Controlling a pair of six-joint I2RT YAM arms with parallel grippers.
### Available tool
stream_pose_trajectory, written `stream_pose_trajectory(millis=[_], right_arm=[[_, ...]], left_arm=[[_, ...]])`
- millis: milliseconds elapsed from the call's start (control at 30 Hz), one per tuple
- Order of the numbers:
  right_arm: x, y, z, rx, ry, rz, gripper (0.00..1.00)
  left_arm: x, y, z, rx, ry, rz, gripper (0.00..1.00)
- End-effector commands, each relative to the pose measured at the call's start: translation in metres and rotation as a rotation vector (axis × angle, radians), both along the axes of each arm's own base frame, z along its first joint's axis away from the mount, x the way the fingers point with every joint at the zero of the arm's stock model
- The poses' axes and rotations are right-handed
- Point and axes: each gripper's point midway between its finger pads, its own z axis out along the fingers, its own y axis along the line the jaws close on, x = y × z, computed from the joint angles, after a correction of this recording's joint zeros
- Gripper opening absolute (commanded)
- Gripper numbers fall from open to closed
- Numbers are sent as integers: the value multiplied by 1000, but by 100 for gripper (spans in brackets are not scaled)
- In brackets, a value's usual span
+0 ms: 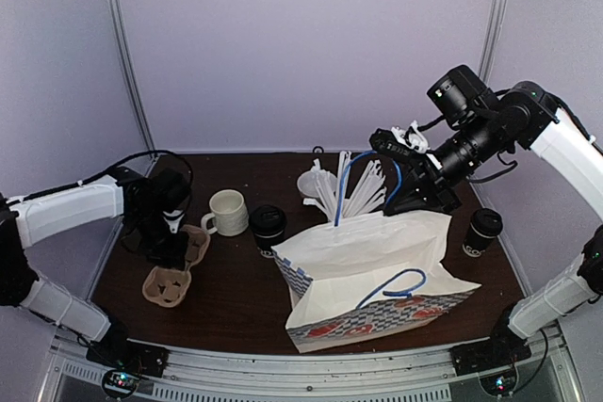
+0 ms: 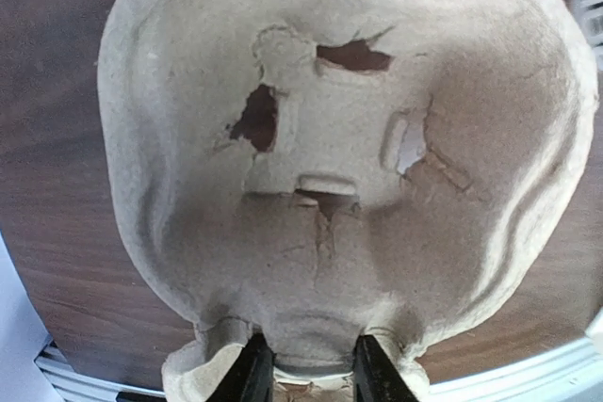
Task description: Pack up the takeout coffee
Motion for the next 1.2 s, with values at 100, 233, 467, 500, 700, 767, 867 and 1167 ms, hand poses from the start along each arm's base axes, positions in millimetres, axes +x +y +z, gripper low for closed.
stream_pose_trajectory(millis=[100,233,467,500,700,767,867,1167], right_arm=[[4,3,-2,-4,-11,-16,0],[8,1,-7,-23,-16,-40,0],[13,2,-10,-33,-10,-59,0],[14,3,-10,-31,-6,-60,0],[17,7,-4,3,43,-72,0],[18,7,-2,14,64,-77,0],[19,7,0,20,90,-79,0],[18,4,17,74,142,-83,0]], left_arm=[[10,-43,137,-309,-297,-169,27],[3,-76,221,-491,-471,-301,25],[-32,-148,352,-869,-711,-583,25],[-38,-160,367,-927,-739,-626,24],[-67,-232,405,-1165,-762,-867,24],[-80,-253,408,-1197,-759,-961,24],[-97,-279,407,-1253,-767,-1061,24],[-118,-325,375,-1309,-700,-1213,24]])
